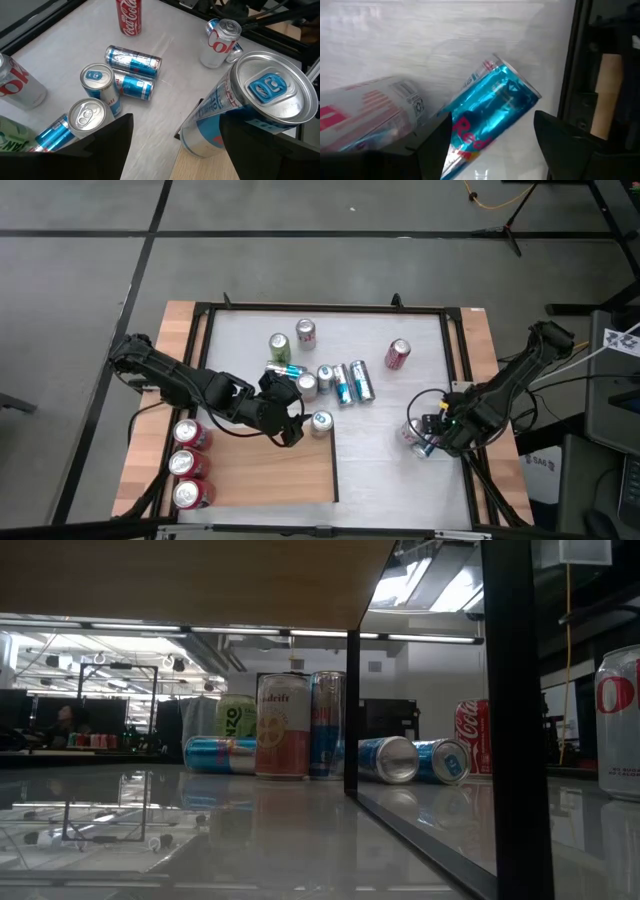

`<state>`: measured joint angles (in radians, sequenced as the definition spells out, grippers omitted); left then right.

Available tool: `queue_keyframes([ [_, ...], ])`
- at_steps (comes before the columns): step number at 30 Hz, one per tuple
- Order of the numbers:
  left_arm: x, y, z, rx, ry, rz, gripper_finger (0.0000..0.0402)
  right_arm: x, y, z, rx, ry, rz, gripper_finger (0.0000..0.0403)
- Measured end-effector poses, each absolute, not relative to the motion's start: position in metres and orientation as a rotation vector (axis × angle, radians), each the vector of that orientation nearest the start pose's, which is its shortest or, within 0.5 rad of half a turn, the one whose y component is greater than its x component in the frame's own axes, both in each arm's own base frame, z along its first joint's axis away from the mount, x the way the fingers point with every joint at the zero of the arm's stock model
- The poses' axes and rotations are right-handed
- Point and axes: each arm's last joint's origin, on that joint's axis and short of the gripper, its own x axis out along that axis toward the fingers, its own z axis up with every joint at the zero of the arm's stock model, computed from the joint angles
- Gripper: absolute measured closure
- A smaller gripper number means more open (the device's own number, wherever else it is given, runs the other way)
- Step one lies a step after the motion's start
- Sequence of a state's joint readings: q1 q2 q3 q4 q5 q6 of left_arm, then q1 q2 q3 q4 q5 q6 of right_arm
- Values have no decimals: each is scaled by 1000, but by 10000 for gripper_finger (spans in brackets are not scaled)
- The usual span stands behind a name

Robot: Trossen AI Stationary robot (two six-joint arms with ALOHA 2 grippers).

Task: Place canned beverage on shelf
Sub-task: Put the blue soda can on the shelf aligned with the blue soda can

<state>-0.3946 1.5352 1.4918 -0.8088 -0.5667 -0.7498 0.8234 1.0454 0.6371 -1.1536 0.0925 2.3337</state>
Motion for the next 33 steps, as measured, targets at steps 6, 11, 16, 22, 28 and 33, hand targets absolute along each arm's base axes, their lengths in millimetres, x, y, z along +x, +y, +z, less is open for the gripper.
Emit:
queue_keyframes([
  [6, 300, -108, 347, -318, 643, 426, 107, 95, 98, 183, 1172, 1135, -1125, 132],
  [11, 300, -108, 347, -319, 643, 426, 107, 97, 99, 175, 1202, 1119, -1091, 132],
  [16, 300, -108, 347, -320, 643, 426, 107, 98, 100, 168, 1235, 1110, -1053, 132],
  [22, 300, -108, 347, -321, 642, 427, 107, 98, 99, 162, 1228, 1085, -1032, 132],
  [28, 300, -108, 347, -321, 642, 427, 107, 98, 98, 159, 1196, 1050, -1014, 132],
  [33, 300, -108, 347, -321, 642, 427, 107, 98, 97, 159, 1183, 1037, -1010, 132],
])
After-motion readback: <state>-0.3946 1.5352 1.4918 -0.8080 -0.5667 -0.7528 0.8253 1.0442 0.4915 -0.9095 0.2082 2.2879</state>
